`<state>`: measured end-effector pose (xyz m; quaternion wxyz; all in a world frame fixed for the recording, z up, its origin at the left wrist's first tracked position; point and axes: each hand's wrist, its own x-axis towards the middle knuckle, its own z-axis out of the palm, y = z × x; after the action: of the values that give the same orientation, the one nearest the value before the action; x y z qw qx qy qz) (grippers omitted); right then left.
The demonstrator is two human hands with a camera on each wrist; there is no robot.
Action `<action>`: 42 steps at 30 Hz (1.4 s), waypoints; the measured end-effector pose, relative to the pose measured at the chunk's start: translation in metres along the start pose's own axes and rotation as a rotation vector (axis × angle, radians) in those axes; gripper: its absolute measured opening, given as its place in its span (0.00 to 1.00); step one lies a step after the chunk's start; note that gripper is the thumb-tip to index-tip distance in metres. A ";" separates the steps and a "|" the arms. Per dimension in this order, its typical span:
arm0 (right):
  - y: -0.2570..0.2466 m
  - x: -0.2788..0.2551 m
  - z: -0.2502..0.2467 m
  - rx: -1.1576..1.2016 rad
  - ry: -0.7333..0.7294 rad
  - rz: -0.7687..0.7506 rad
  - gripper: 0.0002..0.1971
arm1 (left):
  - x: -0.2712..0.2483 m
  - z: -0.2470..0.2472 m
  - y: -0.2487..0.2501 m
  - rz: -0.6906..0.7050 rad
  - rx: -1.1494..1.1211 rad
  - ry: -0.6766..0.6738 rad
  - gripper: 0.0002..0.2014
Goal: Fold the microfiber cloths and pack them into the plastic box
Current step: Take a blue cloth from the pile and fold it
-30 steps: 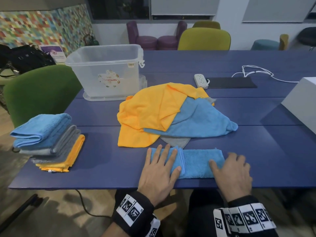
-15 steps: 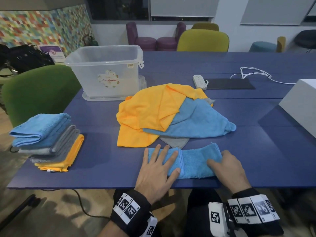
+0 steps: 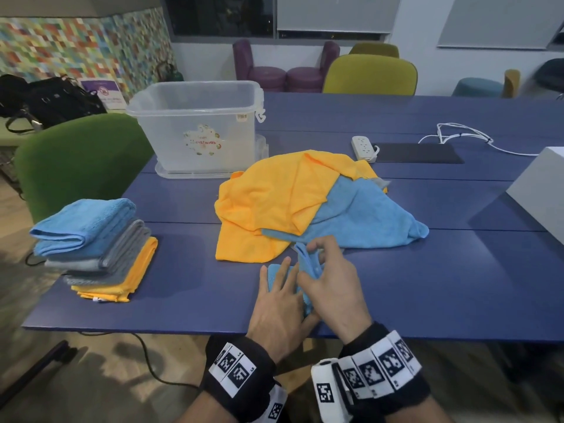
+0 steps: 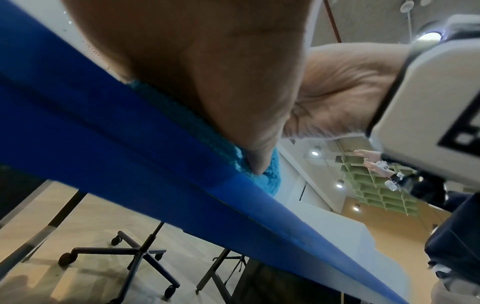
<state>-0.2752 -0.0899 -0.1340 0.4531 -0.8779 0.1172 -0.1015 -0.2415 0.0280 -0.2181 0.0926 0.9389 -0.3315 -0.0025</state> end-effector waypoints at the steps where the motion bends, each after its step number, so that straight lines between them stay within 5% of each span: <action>1: 0.001 0.001 0.007 -0.003 -0.010 -0.003 0.21 | 0.001 0.000 0.000 -0.005 -0.006 0.014 0.37; 8: 0.006 0.004 0.016 0.177 -0.010 0.010 0.30 | -0.006 -0.016 -0.007 -0.071 -0.681 0.178 0.37; 13: 0.016 0.006 0.021 0.276 -0.092 0.040 0.23 | -0.020 -0.049 -0.012 -0.042 -0.927 0.241 0.32; 15: 0.019 0.005 0.022 0.270 -0.121 0.035 0.20 | -0.025 -0.053 -0.020 -0.146 -0.934 0.259 0.33; 18: 0.027 0.007 0.024 0.094 -0.132 0.000 0.17 | -0.028 -0.054 -0.029 -0.409 -0.866 0.186 0.49; 22: 0.029 0.007 0.029 -0.150 -0.187 -0.114 0.19 | -0.020 -0.055 -0.031 -0.459 -0.773 0.100 0.18; 27: 0.031 -0.012 0.035 -0.537 -0.115 -0.247 0.20 | -0.011 -0.054 -0.038 -0.580 -0.899 0.038 0.28; 30: 0.040 -0.025 0.041 -0.643 -0.056 -0.241 0.23 | -0.013 -0.052 -0.036 -0.507 -0.932 0.045 0.38; 37: 0.034 -0.047 0.057 -0.622 0.021 -0.032 0.32 | -0.032 -0.046 -0.039 -0.379 -0.846 0.088 0.28; 42: 0.007 -0.037 0.074 -0.609 -0.315 -0.153 0.37 | -0.062 -0.045 -0.066 -0.469 -0.757 0.215 0.33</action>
<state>-0.2898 -0.0263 -0.1842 0.1743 -0.9838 0.0046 0.0409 -0.2458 0.1247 -0.1885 0.4600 0.8836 -0.0741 -0.0469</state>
